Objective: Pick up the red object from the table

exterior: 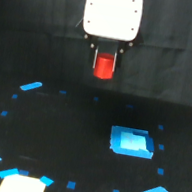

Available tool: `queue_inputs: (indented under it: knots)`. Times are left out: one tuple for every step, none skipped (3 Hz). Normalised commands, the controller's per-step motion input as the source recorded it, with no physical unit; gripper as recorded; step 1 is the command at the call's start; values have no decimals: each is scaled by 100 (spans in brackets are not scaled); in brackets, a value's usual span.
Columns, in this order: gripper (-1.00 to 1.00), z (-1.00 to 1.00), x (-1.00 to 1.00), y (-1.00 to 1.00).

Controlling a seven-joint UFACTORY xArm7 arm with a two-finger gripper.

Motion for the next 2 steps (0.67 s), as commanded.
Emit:
queue_inputs:
  knots:
    - [-100,28,12,8]
    - [-100,100,23,19]
